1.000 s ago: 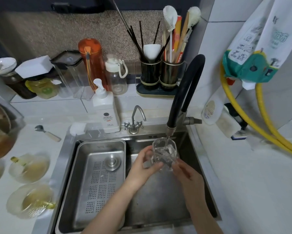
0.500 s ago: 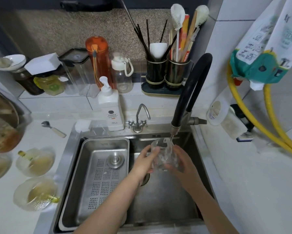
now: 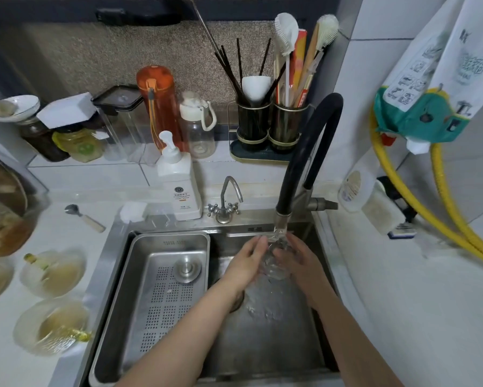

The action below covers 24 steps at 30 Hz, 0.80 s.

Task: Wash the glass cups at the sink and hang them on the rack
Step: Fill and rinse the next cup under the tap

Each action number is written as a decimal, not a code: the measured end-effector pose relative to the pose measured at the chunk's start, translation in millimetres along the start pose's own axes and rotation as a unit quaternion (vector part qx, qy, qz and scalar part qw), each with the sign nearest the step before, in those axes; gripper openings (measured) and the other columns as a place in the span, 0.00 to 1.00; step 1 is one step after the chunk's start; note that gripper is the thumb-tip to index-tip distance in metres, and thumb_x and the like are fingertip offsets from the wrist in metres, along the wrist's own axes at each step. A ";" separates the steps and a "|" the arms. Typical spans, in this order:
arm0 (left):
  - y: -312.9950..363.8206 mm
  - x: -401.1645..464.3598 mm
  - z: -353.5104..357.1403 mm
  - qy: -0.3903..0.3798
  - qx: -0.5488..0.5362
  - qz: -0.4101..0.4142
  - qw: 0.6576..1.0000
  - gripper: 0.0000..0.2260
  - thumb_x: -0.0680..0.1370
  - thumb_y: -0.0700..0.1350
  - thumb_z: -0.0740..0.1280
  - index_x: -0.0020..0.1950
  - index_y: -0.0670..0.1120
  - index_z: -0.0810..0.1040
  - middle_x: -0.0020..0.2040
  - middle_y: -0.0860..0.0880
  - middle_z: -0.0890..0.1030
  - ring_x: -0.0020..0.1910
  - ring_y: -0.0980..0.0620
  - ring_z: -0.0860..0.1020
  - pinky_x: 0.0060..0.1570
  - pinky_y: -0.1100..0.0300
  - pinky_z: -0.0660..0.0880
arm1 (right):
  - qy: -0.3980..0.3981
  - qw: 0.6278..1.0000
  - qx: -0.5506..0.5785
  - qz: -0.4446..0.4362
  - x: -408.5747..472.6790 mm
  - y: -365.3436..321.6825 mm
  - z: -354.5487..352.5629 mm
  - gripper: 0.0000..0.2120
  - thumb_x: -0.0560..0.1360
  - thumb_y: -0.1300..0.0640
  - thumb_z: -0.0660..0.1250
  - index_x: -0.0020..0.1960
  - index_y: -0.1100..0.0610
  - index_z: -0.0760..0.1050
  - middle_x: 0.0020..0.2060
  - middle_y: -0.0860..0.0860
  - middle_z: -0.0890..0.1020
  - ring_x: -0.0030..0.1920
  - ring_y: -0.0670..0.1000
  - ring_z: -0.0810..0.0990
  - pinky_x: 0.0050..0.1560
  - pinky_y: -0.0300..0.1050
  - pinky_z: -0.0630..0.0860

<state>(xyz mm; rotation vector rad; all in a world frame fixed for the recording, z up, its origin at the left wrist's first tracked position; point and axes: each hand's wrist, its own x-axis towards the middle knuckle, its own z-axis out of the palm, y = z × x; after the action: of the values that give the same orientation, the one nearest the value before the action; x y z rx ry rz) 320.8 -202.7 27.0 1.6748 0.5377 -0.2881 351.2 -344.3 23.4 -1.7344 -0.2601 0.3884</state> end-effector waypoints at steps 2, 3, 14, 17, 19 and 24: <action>4.6 4.4 4.4 -0.020 0.058 0.008 0.998 0.25 0.75 0.69 0.54 0.70 0.64 0.65 0.69 0.51 0.72 0.68 0.46 0.70 0.68 0.52 0.65 | 0.011 0.999 0.035 0.010 -5.7 4.1 -6.4 0.20 0.74 0.47 0.69 0.64 0.47 0.74 0.57 0.47 0.82 0.58 0.48 0.80 0.63 0.54 0.75; 8.5 3.8 7.0 -0.021 0.066 0.019 0.997 0.24 0.76 0.67 0.55 0.70 0.64 0.65 0.71 0.50 0.68 0.71 0.47 0.65 0.70 0.55 0.60 | 0.016 0.998 0.056 0.012 -8.5 5.4 -8.1 0.21 0.73 0.48 0.69 0.65 0.48 0.74 0.57 0.47 0.82 0.59 0.48 0.80 0.62 0.52 0.76; 18.2 13.5 5.6 0.005 -0.124 -0.026 0.992 0.08 0.71 0.52 0.73 0.42 0.50 0.78 0.42 0.50 0.82 0.41 0.55 0.78 0.33 0.64 0.73 | -0.036 0.990 0.135 0.018 -6.4 10.2 -14.3 0.19 0.78 0.50 0.63 0.67 0.53 0.72 0.60 0.54 0.79 0.62 0.55 0.78 0.63 0.56 0.73; 14.8 11.8 3.4 0.025 -0.119 -0.050 0.991 0.12 0.68 0.57 0.72 0.44 0.50 0.82 0.47 0.47 0.83 0.46 0.49 0.79 0.39 0.60 0.73 | -0.034 0.982 0.176 0.059 -3.6 10.8 -1.8 0.16 0.79 0.50 0.61 0.67 0.46 0.71 0.61 0.45 0.79 0.62 0.46 0.78 0.62 0.49 0.75; 11.4 10.7 0.5 0.038 -0.136 -0.057 0.988 0.15 0.69 0.57 0.71 0.47 0.47 0.82 0.47 0.47 0.82 0.46 0.48 0.80 0.35 0.62 0.75 | -0.038 0.982 0.169 0.080 -1.5 11.8 5.4 0.20 0.76 0.45 0.64 0.67 0.43 0.70 0.63 0.43 0.77 0.62 0.43 0.77 0.64 0.50 0.73; 2.2 9.7 -3.0 0.124 -0.119 -0.032 0.985 0.11 0.78 0.48 0.64 0.40 0.44 0.77 0.38 0.49 0.79 0.38 0.51 0.78 0.36 0.61 0.78 | -0.017 0.983 0.156 0.093 7.2 6.6 28.4 0.21 0.70 0.39 0.69 0.59 0.45 0.75 0.55 0.44 0.80 0.58 0.46 0.78 0.62 0.57 0.74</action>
<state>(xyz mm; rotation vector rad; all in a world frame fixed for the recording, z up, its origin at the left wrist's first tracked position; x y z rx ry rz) 329.9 -198.2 24.8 1.4696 0.7833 -0.0568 346.3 -317.2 11.5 -1.4484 -0.0553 0.5649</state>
